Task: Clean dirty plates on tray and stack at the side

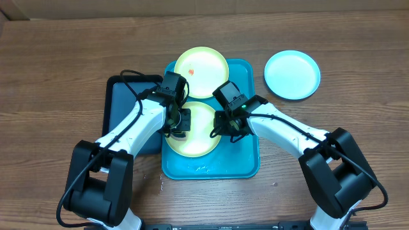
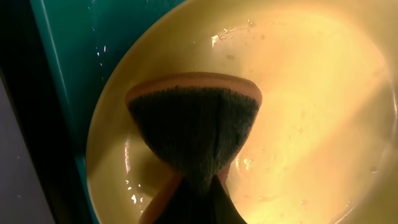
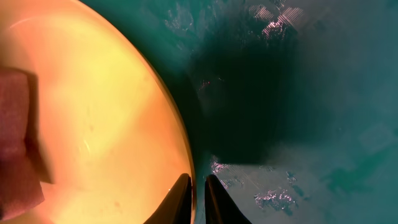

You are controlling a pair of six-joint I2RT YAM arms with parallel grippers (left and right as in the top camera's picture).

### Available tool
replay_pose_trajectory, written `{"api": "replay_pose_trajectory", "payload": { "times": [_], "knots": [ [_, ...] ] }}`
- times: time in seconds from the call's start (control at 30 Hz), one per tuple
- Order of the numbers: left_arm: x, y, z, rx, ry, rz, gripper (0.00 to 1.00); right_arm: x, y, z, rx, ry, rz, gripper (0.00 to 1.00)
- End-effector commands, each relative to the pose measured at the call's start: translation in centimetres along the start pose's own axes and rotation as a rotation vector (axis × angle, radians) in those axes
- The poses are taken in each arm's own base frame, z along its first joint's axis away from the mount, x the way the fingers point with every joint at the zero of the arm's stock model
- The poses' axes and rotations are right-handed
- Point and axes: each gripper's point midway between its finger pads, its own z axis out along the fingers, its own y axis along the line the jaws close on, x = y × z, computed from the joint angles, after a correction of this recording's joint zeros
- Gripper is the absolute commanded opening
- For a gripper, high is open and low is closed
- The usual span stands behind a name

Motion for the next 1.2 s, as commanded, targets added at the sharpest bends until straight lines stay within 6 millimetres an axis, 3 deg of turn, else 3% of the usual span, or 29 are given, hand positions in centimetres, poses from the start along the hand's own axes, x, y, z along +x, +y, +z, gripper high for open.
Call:
{"api": "replay_pose_trajectory", "payload": {
  "times": [0.0,0.33,0.7,0.83,1.0,1.17],
  "knots": [
    [0.1,0.0,0.2,-0.013,0.003,-0.006,0.04,0.2,0.1,0.2,0.003,-0.017,-0.023,0.11],
    [0.1,0.0,0.2,-0.014,0.002,-0.005,0.04,0.3,0.0,0.5,-0.001,-0.022,-0.024,0.04],
    [-0.1,0.9,0.4,-0.06,-0.016,0.006,0.04,0.2,0.2,0.5,-0.005,-0.027,-0.024,0.04],
    [0.7,0.9,1.4,-0.048,-0.01,0.006,0.04,0.2,0.2,0.5,-0.006,-0.027,-0.024,0.04],
    [2.0,-0.4,2.7,0.052,0.013,0.006,0.04,0.2,0.2,0.5,-0.006,-0.028,-0.024,0.04],
    [2.7,-0.9,3.0,0.092,0.032,-0.013,0.04,0.1,0.2,0.5,-0.006,-0.028,-0.024,0.04]
  ]
}}
